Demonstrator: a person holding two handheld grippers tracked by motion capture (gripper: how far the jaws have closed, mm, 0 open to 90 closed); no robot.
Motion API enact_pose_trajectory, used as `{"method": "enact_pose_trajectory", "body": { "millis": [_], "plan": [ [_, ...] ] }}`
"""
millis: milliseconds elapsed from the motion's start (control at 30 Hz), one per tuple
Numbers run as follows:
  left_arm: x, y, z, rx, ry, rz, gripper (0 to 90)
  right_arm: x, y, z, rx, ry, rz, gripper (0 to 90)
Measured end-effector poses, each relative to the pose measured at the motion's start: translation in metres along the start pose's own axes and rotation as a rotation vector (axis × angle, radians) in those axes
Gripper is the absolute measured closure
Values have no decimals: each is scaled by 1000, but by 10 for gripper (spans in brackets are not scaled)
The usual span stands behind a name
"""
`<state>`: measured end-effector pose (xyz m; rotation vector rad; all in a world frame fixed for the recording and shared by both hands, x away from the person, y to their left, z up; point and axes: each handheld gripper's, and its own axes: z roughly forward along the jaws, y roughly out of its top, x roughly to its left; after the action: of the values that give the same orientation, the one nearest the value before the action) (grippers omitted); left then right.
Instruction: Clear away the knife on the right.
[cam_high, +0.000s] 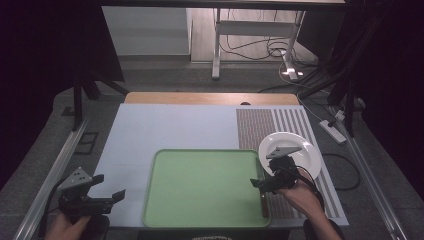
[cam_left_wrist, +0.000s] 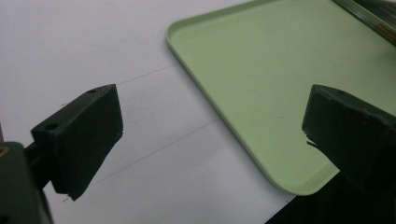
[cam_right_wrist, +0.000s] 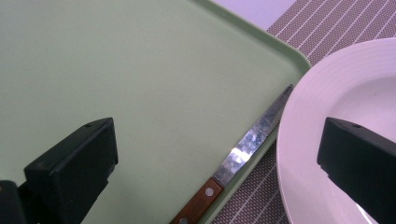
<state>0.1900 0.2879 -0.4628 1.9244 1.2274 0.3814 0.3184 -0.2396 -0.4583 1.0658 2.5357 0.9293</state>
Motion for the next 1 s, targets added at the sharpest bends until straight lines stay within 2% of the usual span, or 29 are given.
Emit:
{"method": "enact_pose_trajectory", "body": {
  "millis": [233,400,1000],
  "plan": [
    [0,0,0,-1,0,-1,51,-4,-8,-7,-11,5,22,0],
    [0,0,0,0,2,1,51,-6,-15,-17,-42,-7,44,0],
    [0,0,0,1,2,-2,50,-14,-42,-43,-79,-39,111,0]
  ]
}}
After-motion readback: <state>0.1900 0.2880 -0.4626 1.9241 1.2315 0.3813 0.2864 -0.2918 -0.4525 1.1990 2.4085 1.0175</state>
